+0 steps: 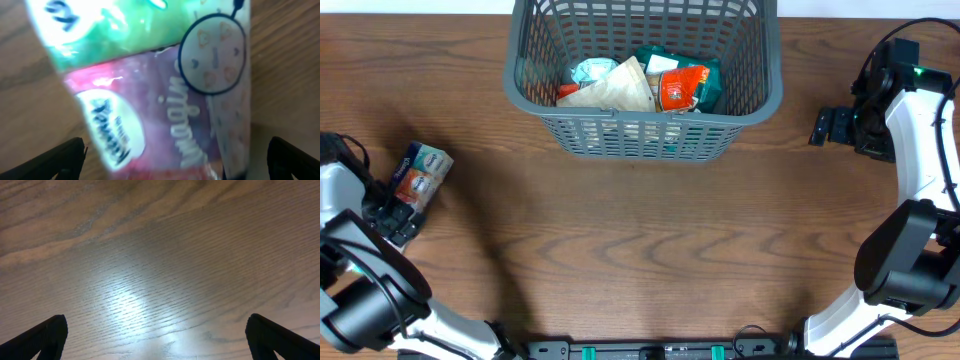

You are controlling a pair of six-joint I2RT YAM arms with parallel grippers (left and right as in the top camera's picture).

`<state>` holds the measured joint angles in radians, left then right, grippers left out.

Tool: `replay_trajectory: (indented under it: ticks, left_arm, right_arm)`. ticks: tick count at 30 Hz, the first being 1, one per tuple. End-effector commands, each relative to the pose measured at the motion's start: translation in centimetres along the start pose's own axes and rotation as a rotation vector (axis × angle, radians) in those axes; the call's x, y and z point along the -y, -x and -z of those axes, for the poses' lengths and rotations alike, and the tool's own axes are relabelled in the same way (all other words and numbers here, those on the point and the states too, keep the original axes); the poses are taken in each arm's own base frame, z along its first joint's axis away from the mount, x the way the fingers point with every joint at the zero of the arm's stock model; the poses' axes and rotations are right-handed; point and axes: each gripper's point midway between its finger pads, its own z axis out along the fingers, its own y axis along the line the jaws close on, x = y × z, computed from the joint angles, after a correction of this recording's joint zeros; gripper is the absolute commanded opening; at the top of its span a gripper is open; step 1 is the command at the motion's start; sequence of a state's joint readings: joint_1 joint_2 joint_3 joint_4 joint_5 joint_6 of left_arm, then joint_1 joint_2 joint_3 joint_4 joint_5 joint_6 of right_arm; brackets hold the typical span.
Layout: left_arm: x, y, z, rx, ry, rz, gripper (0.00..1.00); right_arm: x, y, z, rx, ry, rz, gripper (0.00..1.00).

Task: Pack container
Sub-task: 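Reach the left gripper to the tissue multipack and grasp it, then carry the tissue multipack with the left gripper and place it in basket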

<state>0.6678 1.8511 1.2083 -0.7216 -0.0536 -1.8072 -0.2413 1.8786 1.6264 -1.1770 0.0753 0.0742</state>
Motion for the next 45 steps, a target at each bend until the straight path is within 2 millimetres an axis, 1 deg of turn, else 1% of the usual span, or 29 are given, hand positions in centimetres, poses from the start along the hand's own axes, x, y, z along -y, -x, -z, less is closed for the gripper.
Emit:
replay_trajectory:
  ticks: [1,4,7,9,11,13,15,17,19,20,22,24,25,27,29,33,37,39,41,45]
  left_arm:
    - [-0.6,0.3,-1.5,0.018,0.036,0.01,0.97]
    - [-0.7,0.2,-2.4,0.022,0.048,0.008,0.96]
    - [-1.0,0.2,-3.3,0.029,0.071,0.004,0.91]
    - [-1.3,0.1,-3.6,0.024,0.088,-0.028,0.85]
    - [-1.5,-0.4,-3.6,-0.007,0.096,-0.07,0.73]
    - [-1.8,-1.3,-3.5,-0.067,0.11,-0.103,0.61]
    - [-2.1,-2.4,-3.4,-0.132,0.126,-0.109,0.56]
    - [-2.4,-3.6,-3.1,-0.203,0.142,-0.106,0.55]
    - [-2.5,-5.2,-2.7,-0.297,0.147,-0.114,0.5]
    - [-2.1,-6.0,-2.6,-0.341,0.129,-0.141,0.44]
    - [-0.9,-7.8,-2.0,-0.445,0.062,-0.216,0.27]
    - [0.3,-9.6,-1.1,-0.548,-0.002,-0.275,0.2]
    - [0.8,-10.4,-0.5,-0.592,-0.034,-0.307,0.2]
    - [1.6,-11.4,0.5,-0.645,-0.095,-0.375,0.19]
    - [2.5,-12.1,1.7,-0.668,-0.169,-0.458,0.13]
    - [4.4,-13.5,5.1,-0.662,-0.372,-0.684,0.11]
    - [5.5,-15.2,10.0,-0.636,-0.586,-0.903,0.08]
    - [5.7,-16.2,13.4,-0.612,-0.716,-1.025,0.06]
    - [5.6,-17.0,16.8,-0.583,-0.836,-1.132,0.06]
    - [4.7,-18.4,25.0,-0.514,-1.089,-1.322,0.06]
  right_arm:
    - [-0.1,-0.1,-0.3,-0.006,0.004,0.009,0.99]
    - [-0.1,-0.1,-0.3,-0.006,0.004,0.009,0.99]
    - [-0.1,-0.1,-0.3,-0.006,0.004,0.009,0.99]
    - [-0.1,-0.1,-0.3,-0.006,0.004,0.01,0.99]
    - [-0.1,0.0,-0.3,-0.004,0.004,0.009,0.99]
    - [-0.1,0.0,-0.3,-0.002,0.004,0.009,0.99]
    - [-0.1,0.0,-0.3,-0.002,0.004,0.009,0.99]
    - [-0.1,0.0,-0.3,-0.002,0.004,0.009,0.99]
    - [-0.1,0.0,-0.3,-0.003,0.004,0.009,0.99]
    - [-0.1,0.0,-0.3,-0.003,0.004,0.01,0.99]
    - [-0.1,0.0,-0.3,-0.003,0.004,0.01,0.99]
    - [-0.1,0.0,-0.3,-0.003,0.004,0.01,0.99]
    - [-0.1,0.0,-0.3,-0.003,0.005,0.014,0.99]
    - [-0.1,0.0,-0.3,-0.003,0.005,0.022,0.99]
    - [-0.1,0.0,-0.3,-0.002,0.004,0.03,0.99]
    - [-0.1,0.1,-0.3,-0.001,0.004,0.032,0.99]
    - [-0.1,0.1,-0.3,0.002,0.004,0.032,0.99]
    - [-0.1,0.2,-0.3,0.004,0.005,0.032,0.99]
    - [-0.1,0.2,-0.3,0.004,0.005,0.032,0.99]
    - [-0.1,0.2,-0.3,0.006,0.005,0.032,0.99]
